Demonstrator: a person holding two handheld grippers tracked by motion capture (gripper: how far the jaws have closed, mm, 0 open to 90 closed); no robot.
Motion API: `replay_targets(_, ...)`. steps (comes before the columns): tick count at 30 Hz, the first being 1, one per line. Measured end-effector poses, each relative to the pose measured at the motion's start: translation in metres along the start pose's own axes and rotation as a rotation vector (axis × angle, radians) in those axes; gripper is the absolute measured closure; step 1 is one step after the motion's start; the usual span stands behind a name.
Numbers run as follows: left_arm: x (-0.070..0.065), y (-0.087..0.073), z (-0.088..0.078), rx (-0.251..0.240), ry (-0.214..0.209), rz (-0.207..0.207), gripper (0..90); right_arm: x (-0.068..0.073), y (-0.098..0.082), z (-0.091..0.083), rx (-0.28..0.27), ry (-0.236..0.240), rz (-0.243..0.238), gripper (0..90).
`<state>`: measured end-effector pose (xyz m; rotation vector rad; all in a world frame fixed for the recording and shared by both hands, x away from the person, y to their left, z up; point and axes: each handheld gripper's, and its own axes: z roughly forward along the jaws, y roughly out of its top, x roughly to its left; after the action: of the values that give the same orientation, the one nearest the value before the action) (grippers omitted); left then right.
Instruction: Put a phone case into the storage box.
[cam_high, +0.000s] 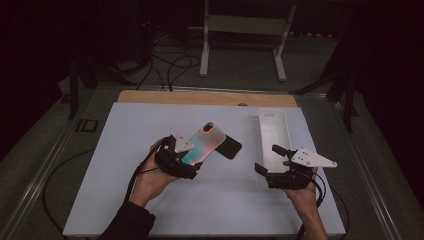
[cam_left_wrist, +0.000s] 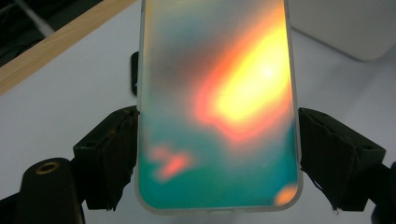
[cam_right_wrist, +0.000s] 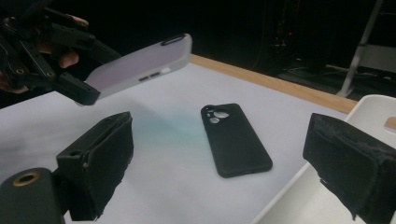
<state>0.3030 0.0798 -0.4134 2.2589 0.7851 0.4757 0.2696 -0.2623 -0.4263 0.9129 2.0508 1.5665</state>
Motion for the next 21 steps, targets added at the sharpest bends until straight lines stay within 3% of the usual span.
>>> replay_targets(6, -0.011, 0.007, 0.011, -0.025, -0.041, 0.031, 16.8, 0.0, -0.002, 0.002, 0.013, 0.023, 0.045, 8.5)
replay_targets(10, -0.024, 0.015, 0.018, -0.057, -0.071, 0.061, 16.8, 0.001, -0.001, 0.003, 0.024, 0.043, 0.103, 8.5)
replay_targets(21, -0.055, 0.025, 0.024, -0.127, -0.143, 0.147, 16.8, 0.01, 0.004, 0.007, 0.046, 0.094, 0.122, 9.2)
